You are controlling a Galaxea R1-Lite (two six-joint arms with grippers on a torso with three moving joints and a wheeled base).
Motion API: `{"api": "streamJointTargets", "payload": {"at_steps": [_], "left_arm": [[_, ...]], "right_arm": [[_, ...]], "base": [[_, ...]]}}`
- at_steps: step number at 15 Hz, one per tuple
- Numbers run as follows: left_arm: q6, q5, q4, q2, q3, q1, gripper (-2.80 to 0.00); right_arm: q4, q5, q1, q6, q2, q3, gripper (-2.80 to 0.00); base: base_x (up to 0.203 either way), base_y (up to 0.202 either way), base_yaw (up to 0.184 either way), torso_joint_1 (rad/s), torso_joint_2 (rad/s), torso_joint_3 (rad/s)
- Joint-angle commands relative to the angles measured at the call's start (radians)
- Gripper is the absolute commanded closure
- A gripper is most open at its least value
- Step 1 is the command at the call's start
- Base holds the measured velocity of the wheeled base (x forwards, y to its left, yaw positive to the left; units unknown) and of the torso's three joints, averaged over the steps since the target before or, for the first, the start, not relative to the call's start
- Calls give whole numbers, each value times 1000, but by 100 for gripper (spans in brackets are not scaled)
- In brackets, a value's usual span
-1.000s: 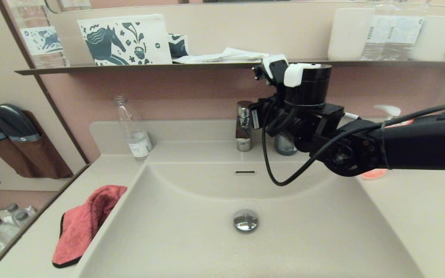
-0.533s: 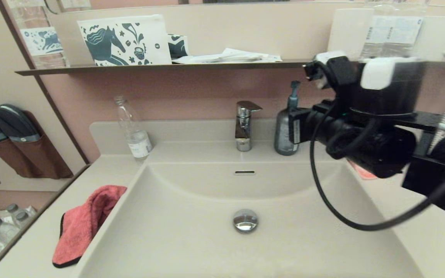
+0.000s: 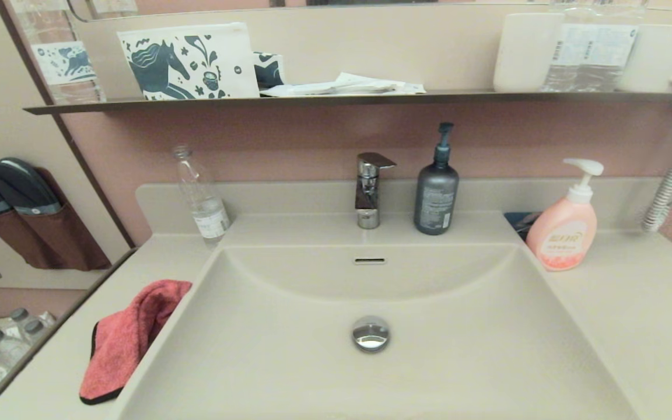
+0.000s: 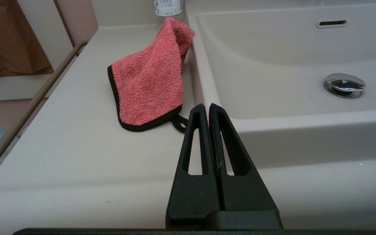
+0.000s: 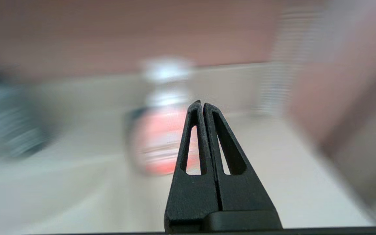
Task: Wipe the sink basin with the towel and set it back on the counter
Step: Pick up the cloth
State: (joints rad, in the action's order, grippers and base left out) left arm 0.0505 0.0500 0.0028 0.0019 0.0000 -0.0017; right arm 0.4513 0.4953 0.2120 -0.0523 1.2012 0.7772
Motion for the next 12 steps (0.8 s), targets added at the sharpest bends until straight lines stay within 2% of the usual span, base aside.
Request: {"api": "streamJointTargets", "payload": {"at_steps": [1,3,5,7,12], "left_arm": [[0,1,0,0,0,0,0],[2,1,0,0,0,0,0],[0,1,0,0,0,0,0],[2,1,0,0,0,0,0],[0,1,0,0,0,0,0]], "right_arm": [[-9,-16,-134,0,-211,-58,0],[-70,-69,-160,0,-364,-95,0],[-234,-144,-167,7,-517,-116,0],[-376,-213,-167,53,-594,-165,0],[-431,-223,-169,51,-847,-259,0]], "base": [[0,0,0,0,0,0],[0,0,0,0,0,0],[0,0,0,0,0,0],[0,0,0,0,0,0],[0,0,0,0,0,0]]}}
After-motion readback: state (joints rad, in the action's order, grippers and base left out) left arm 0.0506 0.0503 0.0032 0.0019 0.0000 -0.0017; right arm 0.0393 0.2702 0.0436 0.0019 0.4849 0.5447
